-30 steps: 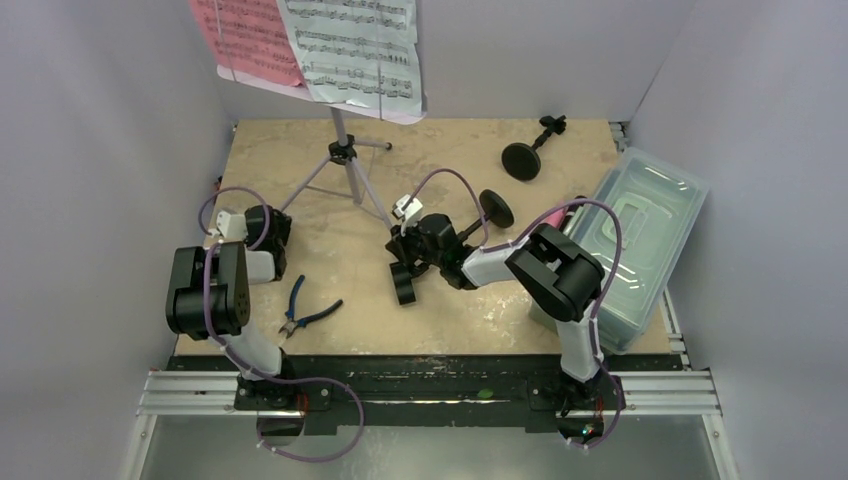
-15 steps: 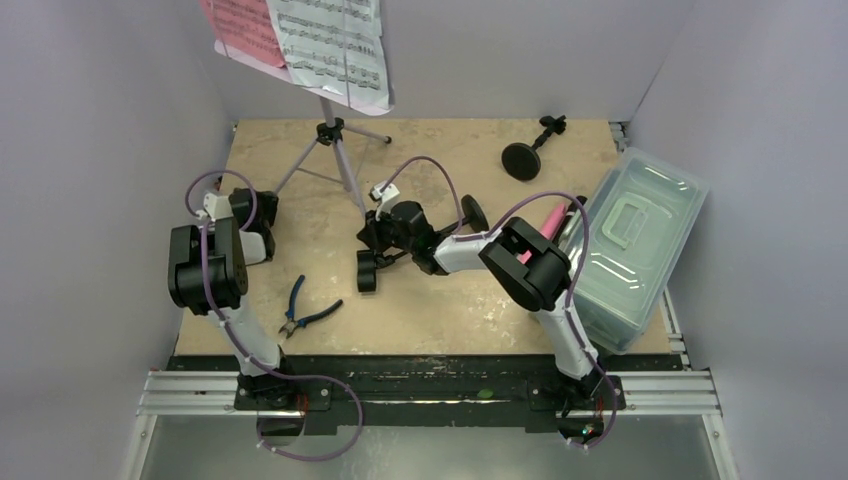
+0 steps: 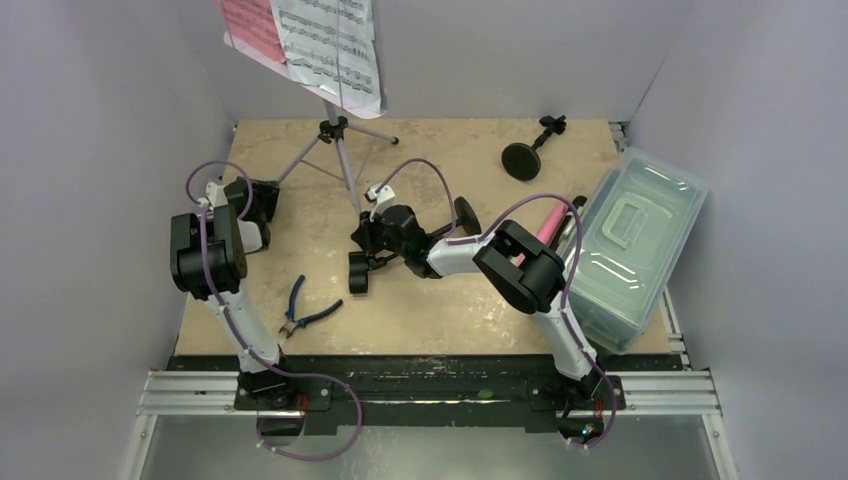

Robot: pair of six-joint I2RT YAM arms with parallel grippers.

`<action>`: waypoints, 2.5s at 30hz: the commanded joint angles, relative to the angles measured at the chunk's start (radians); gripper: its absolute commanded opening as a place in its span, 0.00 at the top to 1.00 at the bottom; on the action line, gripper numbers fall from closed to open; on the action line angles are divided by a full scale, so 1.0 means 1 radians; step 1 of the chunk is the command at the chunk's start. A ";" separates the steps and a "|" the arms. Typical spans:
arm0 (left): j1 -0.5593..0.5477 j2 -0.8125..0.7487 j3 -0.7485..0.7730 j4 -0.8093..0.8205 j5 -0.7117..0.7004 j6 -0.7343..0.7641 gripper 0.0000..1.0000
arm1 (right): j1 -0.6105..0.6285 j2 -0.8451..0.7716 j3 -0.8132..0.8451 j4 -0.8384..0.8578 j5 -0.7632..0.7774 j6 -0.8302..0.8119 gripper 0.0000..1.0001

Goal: Set up the instrument practice props

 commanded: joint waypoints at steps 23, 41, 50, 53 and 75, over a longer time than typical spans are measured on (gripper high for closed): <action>-0.115 -0.605 -0.103 -0.608 0.075 0.060 0.23 | 0.001 -0.401 -0.168 -0.255 0.041 0.140 0.20; -0.461 -0.813 0.158 -0.989 -0.273 0.529 0.23 | -0.013 -0.484 -0.371 -0.500 0.404 0.938 0.23; -0.461 -0.905 0.090 -0.797 0.040 0.705 0.25 | -0.065 -0.381 -0.338 -0.438 0.352 0.947 0.29; -0.461 -0.903 0.090 -0.782 0.092 0.713 0.25 | -0.075 -0.356 -0.334 -0.413 0.354 0.956 0.34; -0.458 -0.857 0.132 -0.821 0.189 0.727 0.32 | -0.086 -0.517 -0.589 -0.274 0.188 0.951 0.82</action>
